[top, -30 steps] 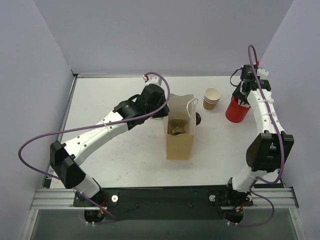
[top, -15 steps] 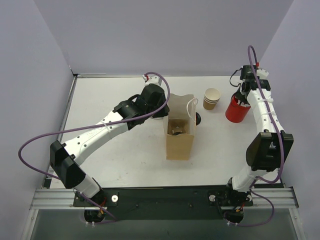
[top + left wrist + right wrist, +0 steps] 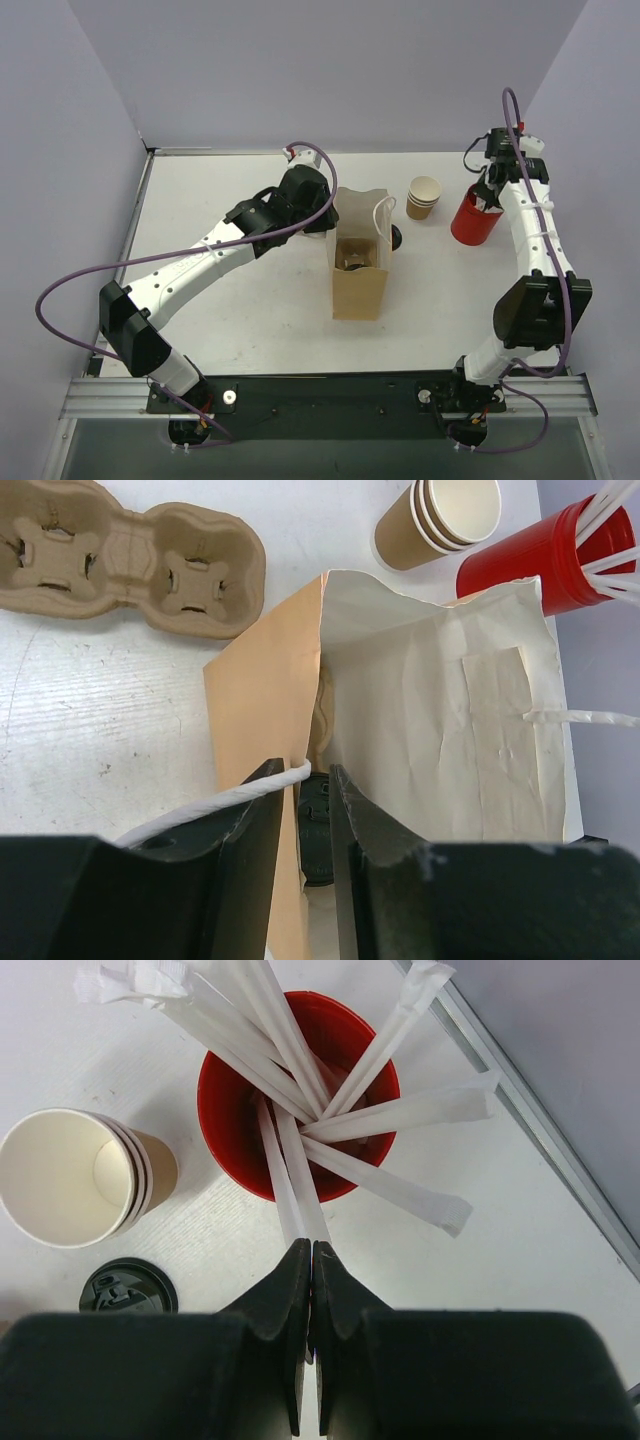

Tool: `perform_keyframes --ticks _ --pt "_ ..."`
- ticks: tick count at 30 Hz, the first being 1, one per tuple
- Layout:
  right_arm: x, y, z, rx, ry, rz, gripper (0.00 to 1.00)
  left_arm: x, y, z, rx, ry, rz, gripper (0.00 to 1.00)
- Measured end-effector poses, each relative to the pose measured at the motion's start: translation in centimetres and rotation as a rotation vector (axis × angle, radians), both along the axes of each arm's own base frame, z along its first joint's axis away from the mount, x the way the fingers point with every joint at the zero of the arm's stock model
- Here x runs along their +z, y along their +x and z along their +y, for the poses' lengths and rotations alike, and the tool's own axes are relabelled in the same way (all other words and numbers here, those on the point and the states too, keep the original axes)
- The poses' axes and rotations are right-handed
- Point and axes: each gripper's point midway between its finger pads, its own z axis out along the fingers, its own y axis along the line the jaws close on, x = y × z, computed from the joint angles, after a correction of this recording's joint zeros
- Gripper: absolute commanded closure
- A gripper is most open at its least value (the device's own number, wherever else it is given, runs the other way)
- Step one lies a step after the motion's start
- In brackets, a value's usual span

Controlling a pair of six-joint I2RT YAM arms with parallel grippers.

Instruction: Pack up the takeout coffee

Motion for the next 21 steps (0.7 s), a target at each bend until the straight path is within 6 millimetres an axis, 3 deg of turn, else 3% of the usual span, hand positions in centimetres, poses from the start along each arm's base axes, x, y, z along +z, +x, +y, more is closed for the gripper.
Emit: perform_keyframes --ticks 8,21 --pt "3.1 -0.6 0.1 0.001 -0.004 -0.063 1.0 0.0 0.1 0.1 0.001 0.0 0.0 0.64" --pt "5.9 -2.2 0.3 0.004 -0.004 -0.107 1.0 0.0 0.2 0.2 0.002 0.001 -0.001 0.63"
